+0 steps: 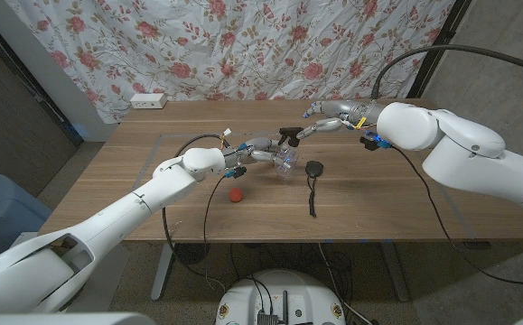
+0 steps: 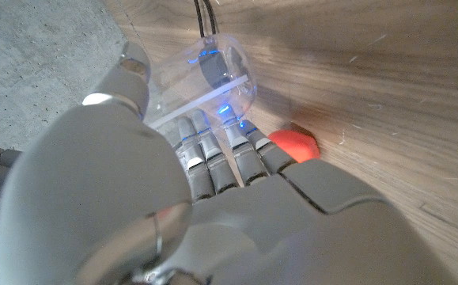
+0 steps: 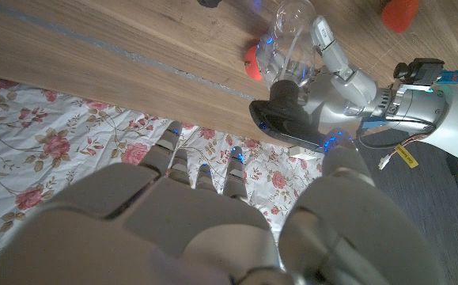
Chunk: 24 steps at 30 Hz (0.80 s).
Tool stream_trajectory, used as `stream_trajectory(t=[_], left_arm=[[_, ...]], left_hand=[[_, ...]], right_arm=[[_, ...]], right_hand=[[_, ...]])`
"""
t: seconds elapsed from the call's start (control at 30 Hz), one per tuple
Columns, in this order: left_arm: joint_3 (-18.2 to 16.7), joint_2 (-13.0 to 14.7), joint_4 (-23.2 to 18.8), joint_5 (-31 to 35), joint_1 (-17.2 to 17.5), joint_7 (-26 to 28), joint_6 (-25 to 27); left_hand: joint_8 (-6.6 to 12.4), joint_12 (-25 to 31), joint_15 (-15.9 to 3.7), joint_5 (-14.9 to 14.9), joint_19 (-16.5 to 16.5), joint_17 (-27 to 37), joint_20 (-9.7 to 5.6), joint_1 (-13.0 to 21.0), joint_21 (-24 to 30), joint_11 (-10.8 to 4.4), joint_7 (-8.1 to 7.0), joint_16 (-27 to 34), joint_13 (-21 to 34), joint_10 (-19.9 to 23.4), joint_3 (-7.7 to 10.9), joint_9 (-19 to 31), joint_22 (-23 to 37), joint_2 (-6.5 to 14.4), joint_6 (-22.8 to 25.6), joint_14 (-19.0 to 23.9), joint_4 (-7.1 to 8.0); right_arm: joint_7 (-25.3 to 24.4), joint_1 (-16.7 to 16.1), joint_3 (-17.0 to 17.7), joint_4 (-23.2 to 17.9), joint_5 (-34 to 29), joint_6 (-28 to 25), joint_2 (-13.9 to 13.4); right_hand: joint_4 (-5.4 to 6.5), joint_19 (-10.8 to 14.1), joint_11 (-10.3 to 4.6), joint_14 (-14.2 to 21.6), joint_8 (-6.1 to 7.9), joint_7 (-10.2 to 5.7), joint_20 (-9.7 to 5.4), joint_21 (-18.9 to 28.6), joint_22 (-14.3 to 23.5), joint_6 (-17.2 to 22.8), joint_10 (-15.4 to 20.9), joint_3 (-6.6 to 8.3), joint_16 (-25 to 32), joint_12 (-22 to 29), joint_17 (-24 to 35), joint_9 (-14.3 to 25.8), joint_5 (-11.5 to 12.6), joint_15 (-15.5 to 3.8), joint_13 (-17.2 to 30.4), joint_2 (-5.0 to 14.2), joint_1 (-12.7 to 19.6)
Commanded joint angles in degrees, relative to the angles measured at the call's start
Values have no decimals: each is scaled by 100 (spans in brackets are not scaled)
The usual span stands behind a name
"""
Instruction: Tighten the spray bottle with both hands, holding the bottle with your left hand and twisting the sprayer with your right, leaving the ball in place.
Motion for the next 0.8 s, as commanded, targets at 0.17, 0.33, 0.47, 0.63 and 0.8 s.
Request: stream_trajectory(t=[0.17,0.33,0.47,0.63,0.8], left_arm=[[39,2,-92,108,9,104,56],[68,-1,-45,126,-44,19,23],[79,2,-12,142,-79,-31,3],[78,-9,20,151,-101,-50,-23],[97,3,30,193,-141,-88,-16]], left_hand=[[813,32,-793,60,48,-11,-347,-61,6,-186,-20,24,42,213,-25,11,15,575,113,59,25],[816,31,-795,63,54,-21,-344,-67,6,-204,-30,15,49,221,-25,6,15,582,98,69,26],[830,30,-793,63,58,-22,-347,-74,6,-207,-31,13,54,224,-31,1,15,593,110,73,30],[839,28,-796,65,63,-28,-339,-81,6,-207,-39,7,59,230,-32,-4,15,603,111,80,31],[848,22,-791,67,66,-39,-341,-97,5,-205,-35,-6,66,227,-32,-10,15,612,103,90,36]], right_arm=[[405,312,-480,210,-717,-191,364],[632,475,-713,196,-1042,-471,497],[727,536,-823,196,-1218,-539,555],[716,504,-836,197,-1310,-542,624],[579,392,-831,174,-1428,-576,702]], right_hand=[[59,-17,-1,-47,103,33,32,33,23,174,-14,-12,38,60,18,46,-30,2,34,5,-101],[68,-1,2,-27,138,6,21,43,23,250,-4,-11,55,75,21,59,-29,-20,34,28,-123],[71,-2,5,-22,176,-18,21,45,22,336,-3,-9,63,82,24,70,-26,-25,34,46,-137],[71,-4,4,-19,216,6,24,47,22,424,-5,-12,70,90,26,84,-26,-24,34,54,-156],[48,81,13,104,344,85,-43,75,17,706,130,-15,126,147,26,118,-26,-77,31,54,-171]])
